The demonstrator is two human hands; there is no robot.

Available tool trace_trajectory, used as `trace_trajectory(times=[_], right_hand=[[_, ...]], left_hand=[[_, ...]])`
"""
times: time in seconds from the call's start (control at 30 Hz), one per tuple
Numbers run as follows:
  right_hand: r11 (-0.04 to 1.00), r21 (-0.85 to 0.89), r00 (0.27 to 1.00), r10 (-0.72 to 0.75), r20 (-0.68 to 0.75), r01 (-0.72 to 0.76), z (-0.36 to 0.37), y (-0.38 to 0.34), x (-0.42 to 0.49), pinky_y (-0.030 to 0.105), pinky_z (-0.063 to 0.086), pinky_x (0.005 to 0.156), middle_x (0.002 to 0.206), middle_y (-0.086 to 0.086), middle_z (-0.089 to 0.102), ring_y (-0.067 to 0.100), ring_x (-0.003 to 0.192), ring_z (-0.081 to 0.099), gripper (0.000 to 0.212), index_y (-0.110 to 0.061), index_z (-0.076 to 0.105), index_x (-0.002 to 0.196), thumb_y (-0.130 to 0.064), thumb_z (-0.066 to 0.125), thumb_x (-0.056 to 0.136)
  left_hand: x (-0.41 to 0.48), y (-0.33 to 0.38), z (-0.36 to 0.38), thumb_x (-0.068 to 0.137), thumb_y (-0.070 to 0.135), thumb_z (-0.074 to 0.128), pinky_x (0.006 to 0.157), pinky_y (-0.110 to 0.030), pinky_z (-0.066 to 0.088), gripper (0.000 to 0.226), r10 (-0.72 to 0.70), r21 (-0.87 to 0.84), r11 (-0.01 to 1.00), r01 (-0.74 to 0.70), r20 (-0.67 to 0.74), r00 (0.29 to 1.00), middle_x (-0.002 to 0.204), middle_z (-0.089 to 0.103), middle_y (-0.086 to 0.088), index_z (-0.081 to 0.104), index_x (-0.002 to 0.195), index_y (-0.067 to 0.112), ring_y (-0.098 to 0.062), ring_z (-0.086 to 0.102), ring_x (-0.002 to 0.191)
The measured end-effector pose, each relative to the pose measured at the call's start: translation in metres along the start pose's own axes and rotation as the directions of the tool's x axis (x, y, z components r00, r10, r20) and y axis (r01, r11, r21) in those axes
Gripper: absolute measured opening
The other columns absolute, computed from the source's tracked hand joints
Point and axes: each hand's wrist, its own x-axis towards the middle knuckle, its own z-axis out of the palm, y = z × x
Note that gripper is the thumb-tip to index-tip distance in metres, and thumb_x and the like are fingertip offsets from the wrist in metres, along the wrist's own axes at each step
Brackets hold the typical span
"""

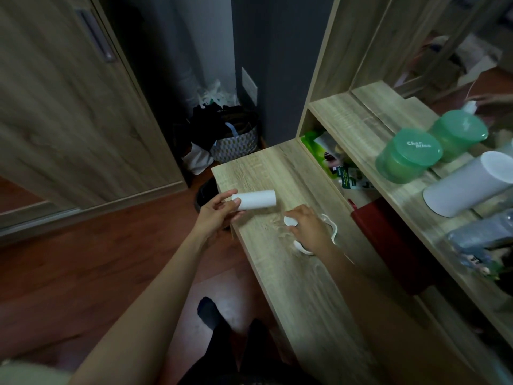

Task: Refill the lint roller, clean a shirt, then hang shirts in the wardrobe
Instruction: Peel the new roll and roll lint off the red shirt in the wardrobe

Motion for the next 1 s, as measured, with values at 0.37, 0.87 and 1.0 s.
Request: trace_trajectory(times=[0.37,0.87,1.0], right_hand=[[0.319,0.934,0.958,0.277,0.074,-0.164,-0.028,-0.048,0.01,0.023,0.05,0.078,0.107,-0.008,0.064,0.006,0.099,0.061,0.031,-0.02,0.062,0.117,-0.014,0.067,0.087],[0.214,0.975,0.953,0.302,-0.004,-0.064,-0.027,-0.058,0.002,0.023,0.056,0.082,0.108,-0.009,0.064,0.009,0.101,0.063,0.028,-0.011,0.062,0.119,-0.009,0.057,0.092],[0.248,0.966,0.967,0.253,0.007,-0.072,-0.037,-0.051,0.004,0.026,0.056,0.082,0.112,-0.005,0.065,0.014,0.108,0.062,0.022,-0.015,0.065,0.112,-0.01,0.059,0.092]], left_hand=[[0.006,0.003,0.004,0.087,0.011,0.069,0.085,-0.034,0.058,0.027,-0.024,0.01,1.0,0.024,0.019,1.0,0.126,0.058,-0.019,0.068,0.114,0.012,-0.04,0.065,0.107],[0.007,0.001,0.013,0.084,0.017,0.073,0.078,-0.028,0.057,0.026,-0.072,0.343,0.939,0.024,0.127,0.989,0.1,0.067,-0.017,0.068,0.109,0.021,-0.025,0.068,0.085],[0.007,0.003,0.025,0.068,0.045,0.079,0.081,-0.03,0.05,0.058,-0.035,0.685,0.707,-0.174,0.28,0.959,0.093,0.064,-0.003,0.061,0.122,0.032,-0.016,0.063,0.085]])
